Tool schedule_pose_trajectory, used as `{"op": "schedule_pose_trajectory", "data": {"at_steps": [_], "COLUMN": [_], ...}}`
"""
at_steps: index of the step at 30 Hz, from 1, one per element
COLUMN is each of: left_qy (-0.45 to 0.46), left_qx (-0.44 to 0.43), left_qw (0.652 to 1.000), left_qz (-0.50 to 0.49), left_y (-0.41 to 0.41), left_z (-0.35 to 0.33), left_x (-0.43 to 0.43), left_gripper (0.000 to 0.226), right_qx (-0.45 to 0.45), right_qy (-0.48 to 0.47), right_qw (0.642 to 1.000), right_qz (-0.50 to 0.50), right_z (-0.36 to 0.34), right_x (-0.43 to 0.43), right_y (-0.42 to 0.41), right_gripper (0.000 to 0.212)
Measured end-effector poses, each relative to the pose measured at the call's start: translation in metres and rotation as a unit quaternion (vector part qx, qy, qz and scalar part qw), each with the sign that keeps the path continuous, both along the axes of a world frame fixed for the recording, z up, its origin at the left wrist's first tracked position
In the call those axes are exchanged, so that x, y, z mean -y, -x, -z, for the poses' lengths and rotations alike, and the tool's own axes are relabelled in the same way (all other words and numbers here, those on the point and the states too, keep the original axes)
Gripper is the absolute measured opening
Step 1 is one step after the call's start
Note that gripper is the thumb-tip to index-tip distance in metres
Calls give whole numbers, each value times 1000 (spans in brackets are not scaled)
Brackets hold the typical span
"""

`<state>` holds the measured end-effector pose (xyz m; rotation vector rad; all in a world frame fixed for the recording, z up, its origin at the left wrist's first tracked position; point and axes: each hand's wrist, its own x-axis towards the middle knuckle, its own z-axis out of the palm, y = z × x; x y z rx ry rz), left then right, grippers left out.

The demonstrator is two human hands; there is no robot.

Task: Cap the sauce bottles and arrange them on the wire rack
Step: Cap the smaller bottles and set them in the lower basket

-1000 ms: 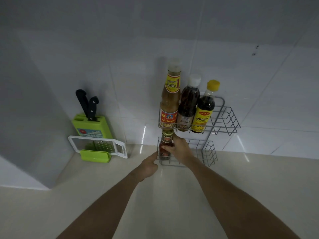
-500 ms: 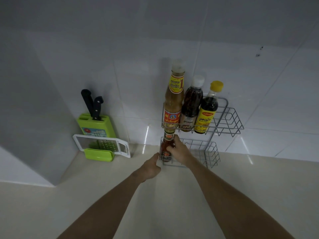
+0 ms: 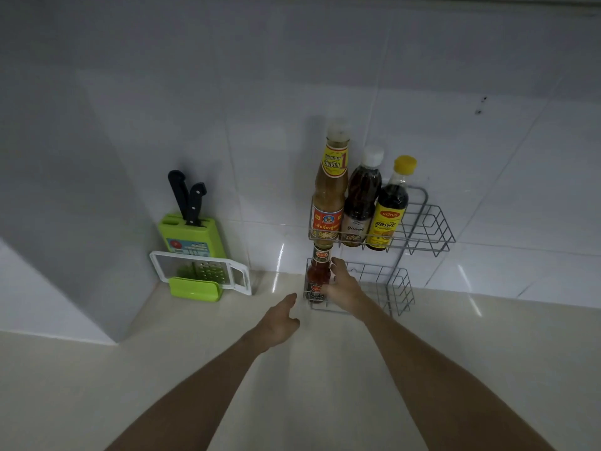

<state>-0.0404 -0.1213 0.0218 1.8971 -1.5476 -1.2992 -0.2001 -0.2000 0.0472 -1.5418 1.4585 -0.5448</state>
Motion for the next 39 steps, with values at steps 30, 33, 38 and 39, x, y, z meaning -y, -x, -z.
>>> {"op": "schedule_pose_trajectory", "data": {"at_steps": [30, 33, 38, 39], "left_qy": [23, 73, 145, 151], "left_qx": [-98, -139, -189, -196], "left_qw": [983, 983, 970, 967], "left_qz": [153, 91, -39, -66], "left_y": [48, 61, 69, 68], "left_z": [10, 14, -4, -16], "left_x": [-257, -264, -247, -239], "left_gripper": [23, 22, 24, 18], "right_qx": [-120, -120, -110, -83], "right_qy": [251, 267, 257, 243], "right_qw": [894, 879, 896, 907], "right_qz": [-352, -377, -346, -333], "right_z": [-45, -50, -83, -95], "right_x": [-274, -278, -256, -249], "right_y": [66, 67, 69, 68], "right_gripper": [48, 30, 29, 30]}}
